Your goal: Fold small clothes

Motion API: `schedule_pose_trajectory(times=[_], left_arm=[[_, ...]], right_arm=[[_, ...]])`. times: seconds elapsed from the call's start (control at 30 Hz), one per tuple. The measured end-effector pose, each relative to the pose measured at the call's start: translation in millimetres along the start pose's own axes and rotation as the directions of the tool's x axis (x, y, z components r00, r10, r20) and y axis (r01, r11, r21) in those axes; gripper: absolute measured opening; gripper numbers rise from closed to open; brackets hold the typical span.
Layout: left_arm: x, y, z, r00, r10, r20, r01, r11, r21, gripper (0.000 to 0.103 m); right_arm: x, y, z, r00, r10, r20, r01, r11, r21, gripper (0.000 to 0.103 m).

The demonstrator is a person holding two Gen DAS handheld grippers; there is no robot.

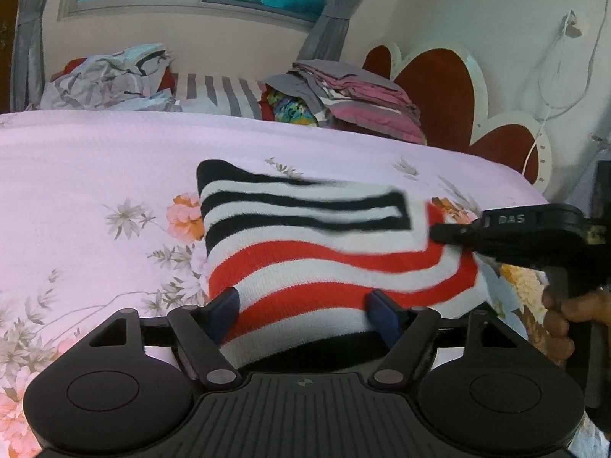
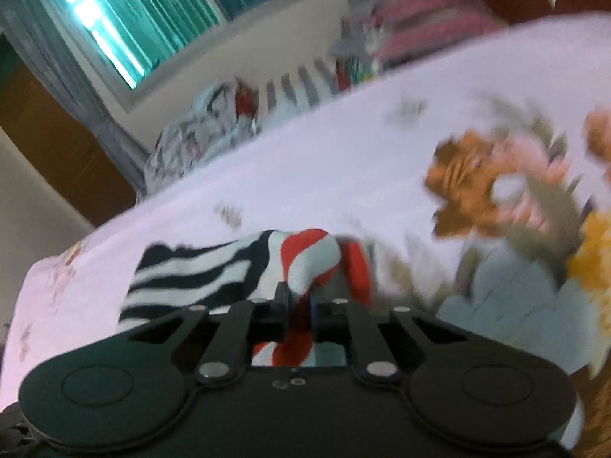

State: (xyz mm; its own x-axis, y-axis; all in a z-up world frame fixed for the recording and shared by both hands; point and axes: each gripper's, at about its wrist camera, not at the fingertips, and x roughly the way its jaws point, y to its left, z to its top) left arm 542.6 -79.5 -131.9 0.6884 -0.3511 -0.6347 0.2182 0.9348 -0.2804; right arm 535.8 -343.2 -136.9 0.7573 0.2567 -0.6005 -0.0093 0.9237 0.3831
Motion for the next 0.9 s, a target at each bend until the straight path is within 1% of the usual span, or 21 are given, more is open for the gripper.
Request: schedule_pose_trajectory(times=[0.03, 0.07, 0.13, 0.2, 0.27, 0.37, 0.43, 0.5, 0.6, 0.73, 0.83, 0.9], left_arm=[[0, 0, 0, 1.000, -0.006, 0.005, 0.006, 1.000, 0.000, 0.073], [0, -1, -1, 1.000, -0.009, 0.008, 0.009, 1.000, 0.005, 0.073], [6, -1, -3, 1.000, 0.000, 0.002, 0.000, 1.000, 0.027, 0.073], [8, 2, -6, 1.000, -0.003, 0.006, 0.003, 1.000, 0.031, 0.074], [7, 4, -5, 1.000, -0.001, -0.002, 0.001, 1.000, 0.022, 0.075], [3, 7, -1, 1.000, -0.001, -0.016, 0.001, 1.000, -0.007, 0.076], [-2, 11, -1, 1.000, -0.006, -0.017, 0.005, 1.000, -0.030, 0.076], [-8, 12, -4, 1.000, -0.012, -0.013, 0.012, 0.999, -0.040, 0.076], [-11, 14, -9, 1.000, -0.018, -0.013, 0.018, 0.998, -0.055, 0.076], [-7, 19, -15, 1.000, -0.022, -0.021, 0.020, 0.995, -0.095, 0.077], [-4, 22, -19, 0.999, -0.025, -0.023, 0.022, 0.995, -0.102, 0.079], [-1, 21, -21, 0.999, -0.024, -0.022, 0.022, 0.995, -0.092, 0.079]], right_arm=[[-4, 0, -3, 0.999, -0.026, 0.020, 0.027, 1.000, -0.014, 0.009], [-2, 0, -7, 0.998, -0.052, 0.020, 0.053, 0.998, -0.029, 0.009], [15, -7, -18, 0.994, -0.099, -0.041, 0.098, 0.994, -0.046, 0.009], [20, -12, -21, 0.995, -0.100, -0.027, 0.099, 0.995, -0.026, 0.009], [19, -11, -17, 0.995, -0.095, -0.035, 0.095, 0.995, -0.019, 0.010], [2, -6, -7, 0.996, -0.089, 0.003, 0.089, 0.996, -0.011, 0.021], [-14, -3, -1, 0.996, -0.078, 0.035, 0.078, 0.997, -0.013, 0.021], [-25, 4, 0, 0.998, -0.054, 0.045, 0.056, 0.997, -0.060, 0.021], [-39, 13, -12, 0.998, -0.041, 0.040, 0.046, 0.992, -0.121, 0.021], [-45, 17, -34, 0.999, -0.039, 0.014, 0.041, 0.988, -0.148, 0.021], [-40, 21, -51, 0.998, -0.069, -0.005, 0.067, 0.978, -0.197, 0.020], [-29, 18, -56, 0.993, -0.111, -0.028, 0.102, 0.967, -0.232, 0.019]])
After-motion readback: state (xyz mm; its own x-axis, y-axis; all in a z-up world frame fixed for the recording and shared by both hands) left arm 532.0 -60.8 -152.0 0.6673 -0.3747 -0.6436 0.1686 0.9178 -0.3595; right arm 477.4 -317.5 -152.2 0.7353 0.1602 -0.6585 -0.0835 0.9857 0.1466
